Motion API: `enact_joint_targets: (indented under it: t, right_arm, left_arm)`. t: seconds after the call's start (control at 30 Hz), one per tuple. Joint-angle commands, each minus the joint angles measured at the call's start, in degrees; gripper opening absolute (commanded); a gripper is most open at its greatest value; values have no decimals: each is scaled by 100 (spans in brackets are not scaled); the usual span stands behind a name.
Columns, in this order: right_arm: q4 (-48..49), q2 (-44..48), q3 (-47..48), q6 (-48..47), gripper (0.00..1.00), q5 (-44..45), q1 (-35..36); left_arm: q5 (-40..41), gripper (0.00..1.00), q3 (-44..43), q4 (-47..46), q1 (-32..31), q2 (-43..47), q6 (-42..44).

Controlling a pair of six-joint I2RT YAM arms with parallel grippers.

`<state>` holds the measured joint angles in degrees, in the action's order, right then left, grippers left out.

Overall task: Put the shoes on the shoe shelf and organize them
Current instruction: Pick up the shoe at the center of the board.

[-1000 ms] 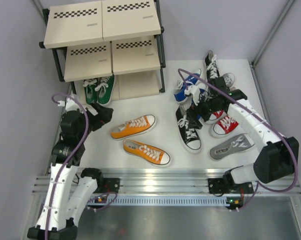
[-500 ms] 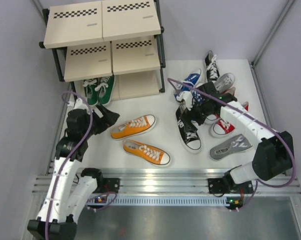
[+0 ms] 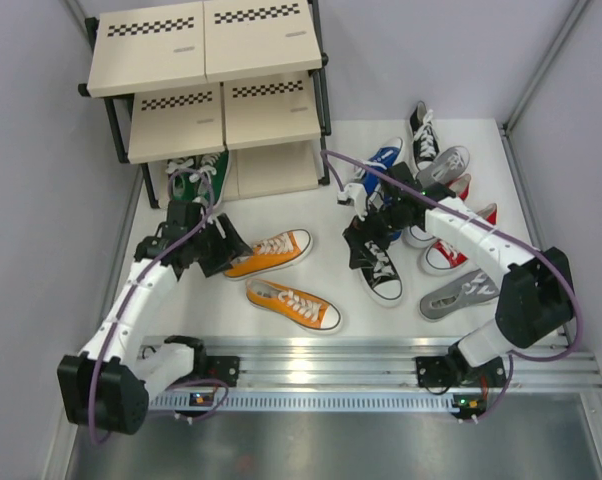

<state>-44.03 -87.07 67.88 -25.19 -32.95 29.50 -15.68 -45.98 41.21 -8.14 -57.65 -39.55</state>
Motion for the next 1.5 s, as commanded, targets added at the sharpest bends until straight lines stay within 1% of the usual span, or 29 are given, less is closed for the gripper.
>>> enact_joint_targets:
  t: [0.0, 0.03, 0.13, 0.27, 0.33, 0.43, 0.53, 0.67, 0.8, 0.87, 0.9, 0.93, 1.0, 1.03, 1.1, 1.13, 1.2, 1.23, 1.3, 1.33, 1.37, 1.4, 1.47]
  right_arm:
    - [343, 67, 6, 111, 94, -265, 74]
    - [343, 84, -20, 102, 94, -273, 74]
    - [360, 137, -46, 120, 94, -309, 74]
    - [378, 173, -55, 111, 94, -326, 74]
    - [360, 172, -46, 128, 94, -326, 74]
    - [360, 216, -81, 111, 94, -326, 74]
    - [351, 287, -143, 93, 95, -317, 65]
    - [360, 366, -196, 67, 95, -317, 65]
    - [334, 348, -161, 58, 95, -335, 39]
    - [325, 348, -126, 49, 95, -344, 12]
    - [290, 366, -126, 32, 95, -352, 12]
    - [290, 383, -134, 23, 95, -370, 4]
    - [264, 454, -143, -3, 95, -449, -5]
    - [255, 480, -134, -21, 95, -484, 3]
    - [237, 550, -117, -47, 95, -598, -5]
    - [228, 629, -65, -39, 95, -773, 3]
    - [228, 664, -55, -21, 95, -949, -5]
    - [228, 691, -20, 5, 95, -1037, -5]
    - [281, 744, 15, 162, 95, -1257, 4]
    - [298, 761, 76, 224, 95, -1336, 4]
    - [351, 735, 120, 303, 95, -1467, 4]
    - [395, 726, 164, 548, 95, -1530, -5]
    - [448, 683, 287, 778, 95, -1775, 12]
  left_arm:
    - [231, 73, -586, -43, -275, -474, 333]
    - [467, 73, -666, -60, -467, -597, 499]
    - [776, 73, -904, -219, -793, -1046, 790]
    - [1434, 73, -1212, -219, -1040, -1678, 1265]
    - [1498, 73, -1247, -333, -1093, -1846, 1545]
    - [1323, 72, -1238, -649, -1128, -2110, 1897]
    - [1129, 72, -1326, -860, -1172, -2408, 2065]
    - [752, 65, -1528, -992, -1181, -2926, 2074]
    - [505, 58, -1546, -1018, -1190, -3217, 2039]
    - [347, 49, -1502, -1080, -1190, -3305, 2004]
    - [286, 42, -1467, -1106, -1198, -3323, 1952]
    - [233, 27, -1432, -1150, -1199, -3332, 1908]
    - [118, 7, -1414, -1325, -1199, -3279, 1820]
    - [135, 0, -1440, -1396, -1190, -3236, 1671]
    - [101, 0, -1537, -1658, -1199, -3078, 1426]
    - [109, 0, -1850, -1939, -1199, -2903, 1024]
    - [118, 0, -1906, -2046, -1199, -2770, 845]
    - [118, 0, -1932, -2351, -1199, -2691, 409]
    - [92, 0, -1889, -2704, -1199, -2454, -103]
    - [170, 0, -1854, -2915, -1207, -2383, -680]
    - [188, 0, -1740, -3091, -1216, -2252, -938]
    - [206, 0, -1670, -3249, -1251, -2181, -1419]
    - [539, 0, -1547, -3565, -1356, -1980, -1896]
